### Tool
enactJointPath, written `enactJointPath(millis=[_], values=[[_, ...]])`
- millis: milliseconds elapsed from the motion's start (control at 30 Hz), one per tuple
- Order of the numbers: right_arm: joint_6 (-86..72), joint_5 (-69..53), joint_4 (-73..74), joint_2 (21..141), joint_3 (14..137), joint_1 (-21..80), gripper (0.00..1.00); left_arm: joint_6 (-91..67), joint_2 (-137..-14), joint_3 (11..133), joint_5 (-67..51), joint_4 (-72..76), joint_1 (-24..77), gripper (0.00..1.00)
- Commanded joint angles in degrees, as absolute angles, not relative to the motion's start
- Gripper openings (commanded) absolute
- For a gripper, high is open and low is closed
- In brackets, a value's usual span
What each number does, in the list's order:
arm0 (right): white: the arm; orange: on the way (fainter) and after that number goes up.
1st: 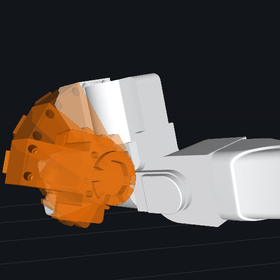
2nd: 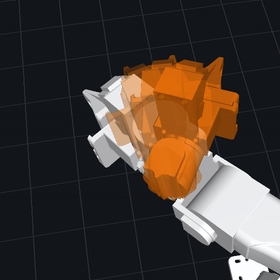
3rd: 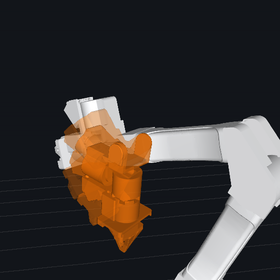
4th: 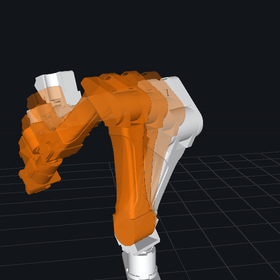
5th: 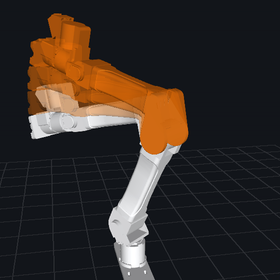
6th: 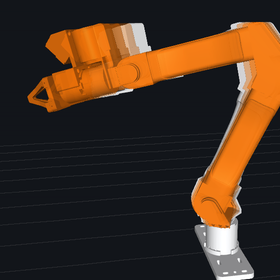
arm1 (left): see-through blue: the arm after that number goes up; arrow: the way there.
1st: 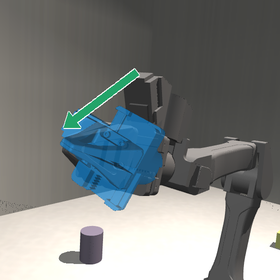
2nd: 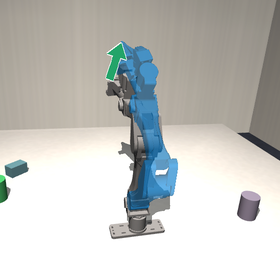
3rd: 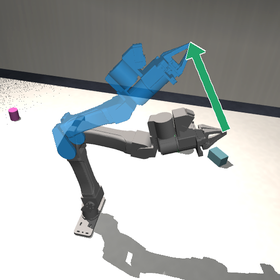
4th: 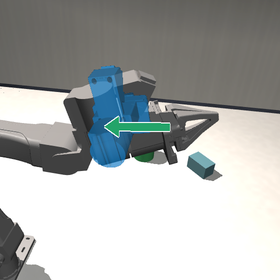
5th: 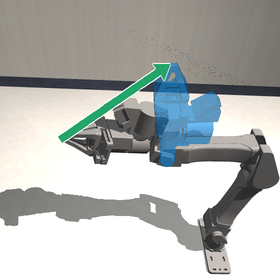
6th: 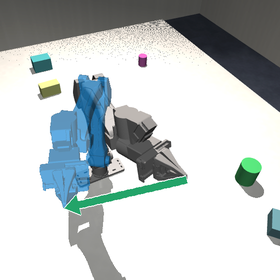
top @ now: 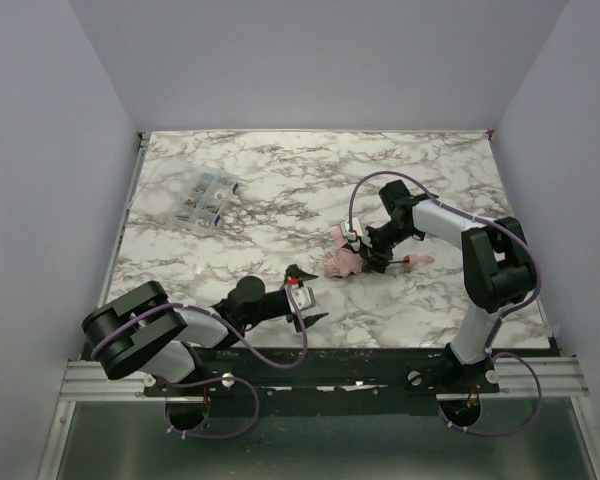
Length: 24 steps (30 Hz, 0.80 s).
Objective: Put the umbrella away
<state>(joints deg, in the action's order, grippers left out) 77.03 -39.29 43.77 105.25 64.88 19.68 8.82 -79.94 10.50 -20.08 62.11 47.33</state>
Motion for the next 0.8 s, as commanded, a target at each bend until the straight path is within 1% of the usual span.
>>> enactJointPath(millis=[0, 133, 200, 267, 367, 500, 633, 767], values=[[71.07, -35.33, 57.40, 113.35, 59.41, 21.95, 0.12, 30.68, -84.13, 12.98, -13.84, 61.72, 57.43, 0.88], [70.58, -34.78, 57.30, 114.39, 59.83, 21.97, 0.12, 39.99, -90.60, 18.10, -1.94, 60.76, 63.14, 0.88], [70.53, -34.88, 57.45, 114.69, 60.01, 21.98, 0.12, 43.58, -94.55, 21.24, 4.04, 61.77, 64.39, 0.87], [70.58, -34.89, 57.46, 114.61, 59.95, 22.05, 0.12, 45.24, -97.64, 23.52, 6.99, 64.25, 64.69, 0.86], [70.66, -34.94, 57.41, 114.26, 59.77, 22.06, 0.12, 45.86, -100.60, 27.37, 7.38, 62.24, 64.68, 0.84], [71.34, -34.98, 57.95, 114.30, 59.60, 22.05, 0.12, 43.74, -102.86, 33.07, 8.10, 51.85, 64.48, 0.74], [72.78, -35.49, 58.93, 113.39, 58.89, 22.04, 0.12, 39.19, -104.69, 34.07, 6.36, 47.00, 63.77, 0.69], [76.06, -36.50, 61.85, 113.20, 58.89, 22.03, 0.13, 36.96, -107.55, 32.87, 6.11, 47.55, 63.11, 0.68]])
